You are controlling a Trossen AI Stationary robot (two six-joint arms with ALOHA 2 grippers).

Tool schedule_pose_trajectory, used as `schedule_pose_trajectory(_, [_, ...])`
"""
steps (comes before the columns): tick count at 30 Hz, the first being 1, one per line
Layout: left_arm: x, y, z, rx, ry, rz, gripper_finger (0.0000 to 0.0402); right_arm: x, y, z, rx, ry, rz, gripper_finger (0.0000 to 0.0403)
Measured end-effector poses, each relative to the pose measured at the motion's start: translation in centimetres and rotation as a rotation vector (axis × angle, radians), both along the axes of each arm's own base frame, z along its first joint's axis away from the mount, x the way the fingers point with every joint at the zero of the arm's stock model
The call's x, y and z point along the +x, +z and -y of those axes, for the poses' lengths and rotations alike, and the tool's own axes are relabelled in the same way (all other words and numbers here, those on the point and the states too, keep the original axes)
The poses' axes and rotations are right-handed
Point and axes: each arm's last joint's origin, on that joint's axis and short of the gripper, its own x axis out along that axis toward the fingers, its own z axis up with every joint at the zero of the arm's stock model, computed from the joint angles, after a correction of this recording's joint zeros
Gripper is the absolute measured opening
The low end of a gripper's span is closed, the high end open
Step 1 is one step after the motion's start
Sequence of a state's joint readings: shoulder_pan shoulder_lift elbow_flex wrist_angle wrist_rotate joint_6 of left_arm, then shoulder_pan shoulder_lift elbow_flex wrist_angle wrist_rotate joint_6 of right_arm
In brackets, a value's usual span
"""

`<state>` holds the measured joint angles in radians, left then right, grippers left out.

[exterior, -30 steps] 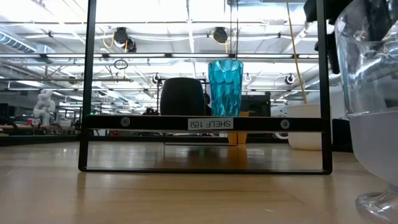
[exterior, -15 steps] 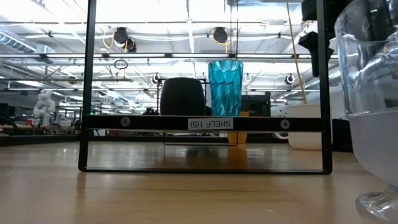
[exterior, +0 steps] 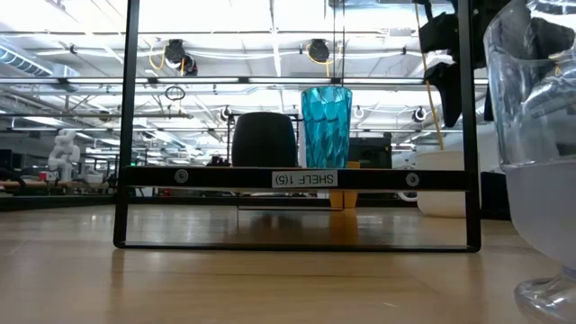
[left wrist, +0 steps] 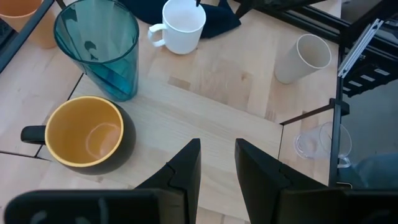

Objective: Stack small to large cups/mugs on shelf
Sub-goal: Put the white mug on the shelf

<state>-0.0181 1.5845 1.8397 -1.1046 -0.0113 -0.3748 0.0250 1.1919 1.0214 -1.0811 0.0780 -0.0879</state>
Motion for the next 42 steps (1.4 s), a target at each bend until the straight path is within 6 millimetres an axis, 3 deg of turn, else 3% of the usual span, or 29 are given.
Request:
schedule_pose_trajectory(14, [0.0, 0.0, 0.0, -0.015, 0.018, 0.000, 0.0099, 0.3, -0.3, 0.1, 0.003, -0.034, -0.006, 0.0343])
schedule_pose_trajectory(21, [0.0, 0.0, 0.0, -0.017, 0.019, 0.001, 0.0099, 0.3, -0.7, 0.7, 0.020, -0.155, -0.053, 0.0343])
schedule_pose_trajectory(29, [0.0, 0.0, 0.0, -0.017, 0.019, 0.002, 0.0099, 1.3, -1.7, 0.8, 0.018, -0.156, -0.081, 0.0342])
schedule_pose_trajectory(42, [0.0, 0.0, 0.0, -0.020, 0.017, 0.001, 0.0099, 2.4, -3.1, 0.8, 0.014, -0.129, -0.142, 0.0294])
